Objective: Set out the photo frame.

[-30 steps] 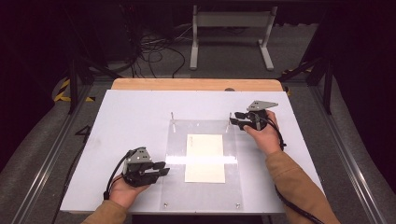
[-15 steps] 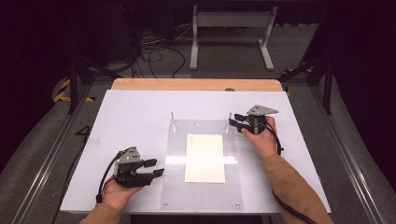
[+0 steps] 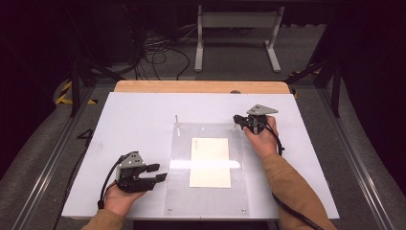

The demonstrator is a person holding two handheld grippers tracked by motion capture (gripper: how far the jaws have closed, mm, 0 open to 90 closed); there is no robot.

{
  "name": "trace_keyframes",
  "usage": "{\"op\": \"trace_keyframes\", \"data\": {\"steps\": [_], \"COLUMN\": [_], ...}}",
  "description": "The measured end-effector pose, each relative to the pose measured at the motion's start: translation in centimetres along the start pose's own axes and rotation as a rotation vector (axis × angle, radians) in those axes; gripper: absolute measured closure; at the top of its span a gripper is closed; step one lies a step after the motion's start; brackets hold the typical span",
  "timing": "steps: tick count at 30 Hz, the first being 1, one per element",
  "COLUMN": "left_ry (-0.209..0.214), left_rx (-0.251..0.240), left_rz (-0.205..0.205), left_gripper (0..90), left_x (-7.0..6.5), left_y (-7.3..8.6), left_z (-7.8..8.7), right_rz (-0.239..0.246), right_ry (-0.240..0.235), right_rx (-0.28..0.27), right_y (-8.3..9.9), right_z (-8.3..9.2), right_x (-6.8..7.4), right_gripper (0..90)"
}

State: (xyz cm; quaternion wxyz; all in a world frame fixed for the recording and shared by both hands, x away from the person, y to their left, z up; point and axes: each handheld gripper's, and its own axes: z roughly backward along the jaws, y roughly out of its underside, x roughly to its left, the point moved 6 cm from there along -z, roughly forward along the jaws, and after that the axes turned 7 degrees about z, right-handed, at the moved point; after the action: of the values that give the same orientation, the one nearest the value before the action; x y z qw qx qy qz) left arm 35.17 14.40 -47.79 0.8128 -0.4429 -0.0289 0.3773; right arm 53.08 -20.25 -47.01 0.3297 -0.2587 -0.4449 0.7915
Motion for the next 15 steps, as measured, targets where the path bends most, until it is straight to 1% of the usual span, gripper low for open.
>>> {"op": "trace_keyframes", "data": {"steps": [1, 2, 5, 6, 8, 9, 11, 15], "left_ry": [0.0, -0.001, -0.001, -0.006, -0.002, -0.011, -0.007, -0.012], "left_rx": [0.0, -0.002, -0.002, -0.002, -0.004, -0.004, -0.004, -0.01], "left_rz": [0.0, 0.005, 0.005, -0.003, 0.006, -0.007, 0.0, 0.001], "left_gripper": [49.8, 49.8, 49.8, 49.8, 49.7, 49.7, 49.6, 49.7], "left_x": [0.0, -0.06, -0.16, -0.06, -0.03, 0.12, 0.1, 0.16], "left_y": [0.0, 0.0, -0.01, -0.03, -0.04, -0.08, -0.06, -0.11], "left_z": [0.0, -0.03, -0.02, 0.01, 0.01, 0.05, 0.08, 0.16], "right_rz": [0.0, -0.025, -0.045, -0.057, -0.083, -0.088, -0.095, -0.111], "right_ry": [0.0, 0.002, 0.021, 0.022, 0.022, 0.031, 0.04, 0.027], "right_rx": [0.0, -0.002, 0.002, 0.0, -0.012, -0.015, -0.023, -0.039], "right_y": [0.0, 0.02, 0.0, 0.02, 0.13, 0.17, 0.21, 0.29], "right_z": [0.0, -0.06, -0.24, -0.27, -0.42, -0.51, -0.62, -0.76], "right_x": [0.0, -0.08, -0.11, -0.1, -0.23, -0.2, -0.19, -0.41], "right_gripper": [85.3, 85.4, 85.5, 85.5, 85.5, 85.5, 85.6, 85.6]}}
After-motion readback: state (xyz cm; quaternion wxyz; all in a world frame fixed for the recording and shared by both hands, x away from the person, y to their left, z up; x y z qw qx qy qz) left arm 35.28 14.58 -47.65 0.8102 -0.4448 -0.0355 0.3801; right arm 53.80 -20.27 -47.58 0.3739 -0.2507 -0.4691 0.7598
